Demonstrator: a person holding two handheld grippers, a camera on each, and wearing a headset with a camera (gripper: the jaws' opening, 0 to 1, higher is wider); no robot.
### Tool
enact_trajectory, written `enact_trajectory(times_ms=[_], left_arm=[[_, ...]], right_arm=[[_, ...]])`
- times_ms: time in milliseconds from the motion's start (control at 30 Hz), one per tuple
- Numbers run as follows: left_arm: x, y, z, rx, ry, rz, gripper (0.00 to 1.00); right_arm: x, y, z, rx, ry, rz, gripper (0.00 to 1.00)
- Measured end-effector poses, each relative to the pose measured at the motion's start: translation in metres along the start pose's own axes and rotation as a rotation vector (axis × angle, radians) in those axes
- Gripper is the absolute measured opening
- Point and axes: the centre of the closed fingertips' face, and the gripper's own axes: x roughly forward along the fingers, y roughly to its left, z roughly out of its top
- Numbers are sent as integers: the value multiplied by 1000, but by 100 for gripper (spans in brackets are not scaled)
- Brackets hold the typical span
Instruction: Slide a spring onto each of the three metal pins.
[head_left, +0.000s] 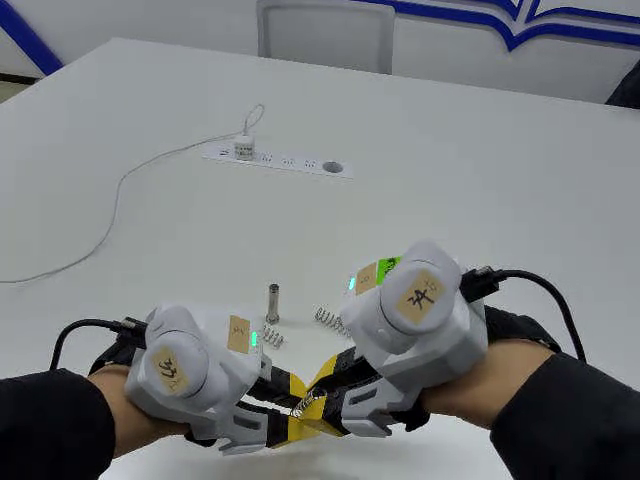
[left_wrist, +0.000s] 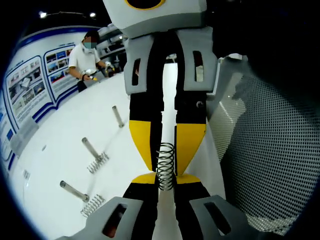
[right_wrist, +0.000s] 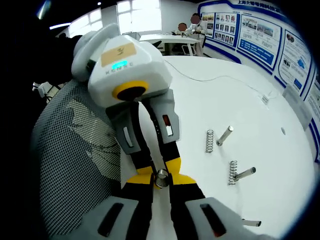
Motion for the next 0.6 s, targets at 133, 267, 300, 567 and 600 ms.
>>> enact_trajectory(times_ms=[133,267,300,567,600], left_arm=[[0,-1,0,-3,-3,-2,11],[0,1,1,-22,-12,1,12],[0,1,0,-24,-5,3,12],[-8,8,-13,-73,13,28,20],[-10,10,-16,-83,14,38,20]], right_arm=[[-1,-1,-1,2,6,-2,12],[-4,-2,-1,7,8,-11,12],[-5,-3,0,9,5,-13,12],[-25,-22,-7,41,7,-57,12],[-29,-26,-10,47,13,-65,12]])
